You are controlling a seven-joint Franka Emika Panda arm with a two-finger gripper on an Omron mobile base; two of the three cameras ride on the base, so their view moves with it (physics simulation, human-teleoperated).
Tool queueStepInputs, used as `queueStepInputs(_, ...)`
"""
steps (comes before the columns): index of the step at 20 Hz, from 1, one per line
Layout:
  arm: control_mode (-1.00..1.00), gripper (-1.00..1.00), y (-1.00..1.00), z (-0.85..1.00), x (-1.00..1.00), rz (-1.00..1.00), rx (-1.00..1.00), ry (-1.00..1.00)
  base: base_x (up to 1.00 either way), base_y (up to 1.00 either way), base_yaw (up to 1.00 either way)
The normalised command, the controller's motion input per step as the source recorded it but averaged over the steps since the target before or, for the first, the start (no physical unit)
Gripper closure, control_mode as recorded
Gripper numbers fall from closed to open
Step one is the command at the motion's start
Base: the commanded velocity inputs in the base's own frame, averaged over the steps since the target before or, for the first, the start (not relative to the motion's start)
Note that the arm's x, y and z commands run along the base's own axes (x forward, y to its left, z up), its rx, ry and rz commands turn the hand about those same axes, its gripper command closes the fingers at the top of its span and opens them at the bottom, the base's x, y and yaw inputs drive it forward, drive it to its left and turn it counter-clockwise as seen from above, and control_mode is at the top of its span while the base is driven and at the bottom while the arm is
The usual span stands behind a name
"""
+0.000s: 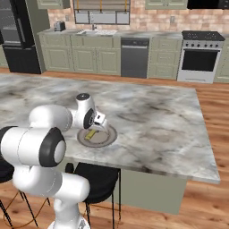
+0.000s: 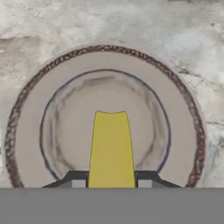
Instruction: Retrieve the butter from the fridge and place it on a plate on the dining table. Then retrieve the butter knife by the fridge and place it near the plate.
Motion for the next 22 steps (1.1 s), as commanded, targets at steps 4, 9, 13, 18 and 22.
queueStepInputs(4,-1.00,1.00,-0.13,-0.26,0.14,0.00,0.00,-0.02,0.00,0.00,0.00)
queueStepInputs(9,-1.00,1.00,-0.12,-0.32,0.13,0.00,0.00,0.00,0.00,0.00,0.00)
queueStepInputs(13,-1.00,1.00,0.00,-0.10,0.16,0.00,0.00,0.00,0.00,0.00,0.00)
queueStepInputs(18,-1.00,1.00,0.00,-0.03,0.11,0.00,0.00,-0.01,0.00,0.00,0.00)
queueStepInputs(22,-1.00,1.00,0.00,0.00,0.26,0.00,0.00,0.00,0.00,0.00,0.00)
